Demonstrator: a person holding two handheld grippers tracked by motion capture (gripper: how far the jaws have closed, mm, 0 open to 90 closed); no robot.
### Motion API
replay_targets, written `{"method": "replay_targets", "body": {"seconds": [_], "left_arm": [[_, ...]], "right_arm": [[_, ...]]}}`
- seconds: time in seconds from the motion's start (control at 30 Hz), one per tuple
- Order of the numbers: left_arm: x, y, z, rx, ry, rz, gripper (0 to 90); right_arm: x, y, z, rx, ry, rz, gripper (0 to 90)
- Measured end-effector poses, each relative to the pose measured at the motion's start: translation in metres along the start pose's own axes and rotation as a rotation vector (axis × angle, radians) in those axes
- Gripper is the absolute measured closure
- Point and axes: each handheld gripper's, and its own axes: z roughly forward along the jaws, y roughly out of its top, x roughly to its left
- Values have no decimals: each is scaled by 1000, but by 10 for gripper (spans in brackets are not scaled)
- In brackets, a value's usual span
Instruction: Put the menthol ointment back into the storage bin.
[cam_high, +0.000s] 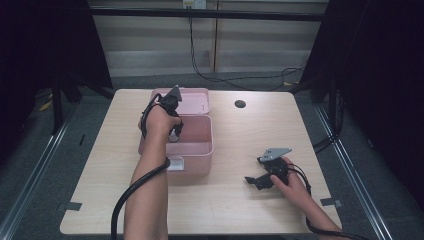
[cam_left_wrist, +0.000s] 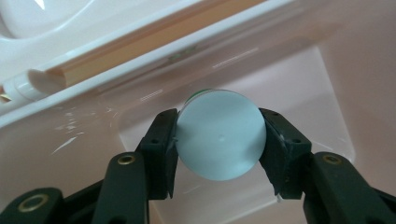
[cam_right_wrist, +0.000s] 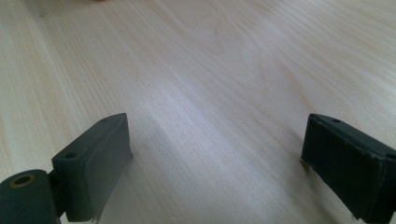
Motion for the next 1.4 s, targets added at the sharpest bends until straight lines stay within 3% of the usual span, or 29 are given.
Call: {"method": "replay_targets", "body": {"seconds": [0.1, 0.37, 0.43, 0.53, 0.73, 0.97, 1.17, 1.4], "left_arm": [[0, 1, 3, 2, -3, -33, 504], [-2, 2, 12, 16, 10, -84, 503], [-1, 3, 12, 31, 6, -78, 503], [-3, 4, 15, 28, 8, -118, 503], [-3, 4, 20, 34, -1, -147, 503], [1, 2, 27, 37, -7, -175, 503], [2, 2, 29, 38, -7, -168, 502], [1, 1, 33, 25, -14, -189, 500]], "right_arm": [[0, 0, 0, 0, 0, 0, 75], [0, 0, 0, 0, 0, 0, 75], [0, 0, 0, 0, 0, 0, 75], [0, 0, 0, 0, 0, 0, 75], [0, 0, 0, 0, 0, 0, 75], [0, 0, 0, 0, 0, 0, 75], [0, 0, 0, 0, 0, 0, 75], [0, 0, 0, 0, 0, 0, 75]]}}
